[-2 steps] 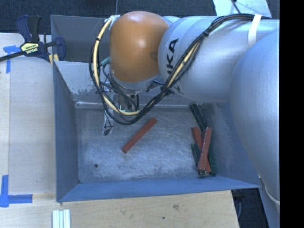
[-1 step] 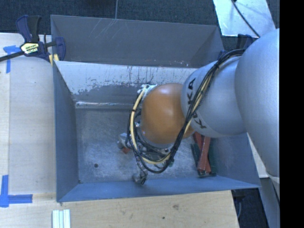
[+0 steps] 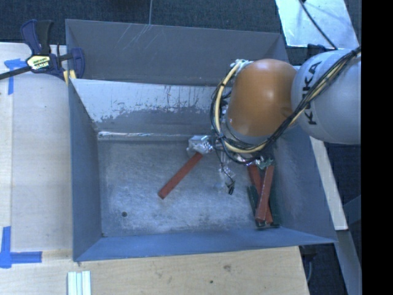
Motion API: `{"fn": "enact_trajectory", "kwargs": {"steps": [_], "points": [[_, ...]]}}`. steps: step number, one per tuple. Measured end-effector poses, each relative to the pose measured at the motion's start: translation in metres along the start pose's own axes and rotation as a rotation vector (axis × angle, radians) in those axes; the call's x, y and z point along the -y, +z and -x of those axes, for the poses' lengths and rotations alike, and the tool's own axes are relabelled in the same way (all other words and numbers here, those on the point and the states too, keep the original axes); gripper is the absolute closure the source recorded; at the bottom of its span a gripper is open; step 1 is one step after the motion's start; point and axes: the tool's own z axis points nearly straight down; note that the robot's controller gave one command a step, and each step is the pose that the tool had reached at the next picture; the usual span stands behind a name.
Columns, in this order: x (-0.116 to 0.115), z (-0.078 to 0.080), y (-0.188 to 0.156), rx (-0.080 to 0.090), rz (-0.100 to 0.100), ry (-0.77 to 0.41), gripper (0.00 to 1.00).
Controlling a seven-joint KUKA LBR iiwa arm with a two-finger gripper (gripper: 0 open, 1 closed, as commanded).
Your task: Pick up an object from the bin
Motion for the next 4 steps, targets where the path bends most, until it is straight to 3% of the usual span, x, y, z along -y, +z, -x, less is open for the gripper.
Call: {"fn": "enact_trajectory", "kwargs": {"steps": [1,2,3,4], "points": [[-0.033,0.069,0.041,0.0,0.008,-0.083,0.0],[-0.03,0.067,0.038,-0.001,0.007,-0.076,1.0],[-0.021,0.071,0.04,0.003,0.007,-0.298,1.0],[-0.023,0.067,0.01,0.003,0.005,-0.546,1.0]]}}
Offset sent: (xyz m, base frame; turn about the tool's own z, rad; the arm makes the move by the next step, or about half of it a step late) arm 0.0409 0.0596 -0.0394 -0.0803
